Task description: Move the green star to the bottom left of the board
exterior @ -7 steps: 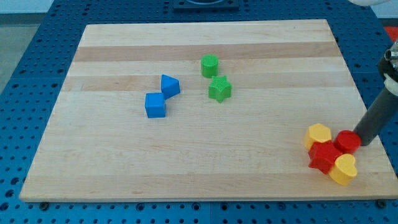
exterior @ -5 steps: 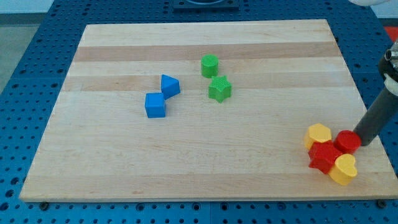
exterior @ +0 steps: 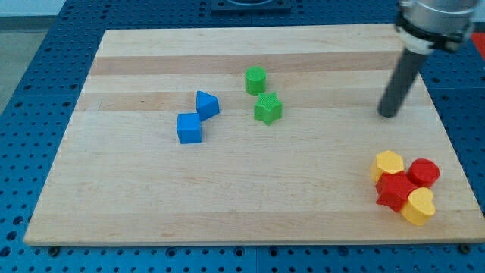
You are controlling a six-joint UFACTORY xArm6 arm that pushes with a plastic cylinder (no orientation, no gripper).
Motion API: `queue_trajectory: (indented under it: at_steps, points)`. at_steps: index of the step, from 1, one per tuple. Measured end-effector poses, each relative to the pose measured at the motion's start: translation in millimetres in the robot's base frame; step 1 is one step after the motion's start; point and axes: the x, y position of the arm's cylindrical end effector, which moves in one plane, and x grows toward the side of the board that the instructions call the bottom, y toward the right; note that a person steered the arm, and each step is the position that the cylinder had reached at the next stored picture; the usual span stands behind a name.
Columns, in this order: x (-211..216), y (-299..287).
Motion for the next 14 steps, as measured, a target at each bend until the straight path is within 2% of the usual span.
queue_trajectory:
  at_steps: [4, 6, 9, 14]
  points:
    - [-10.2, -183.4]
    - [-10.2, -247.6]
    - [5.1, -261.7]
    - [90.5, -241.7]
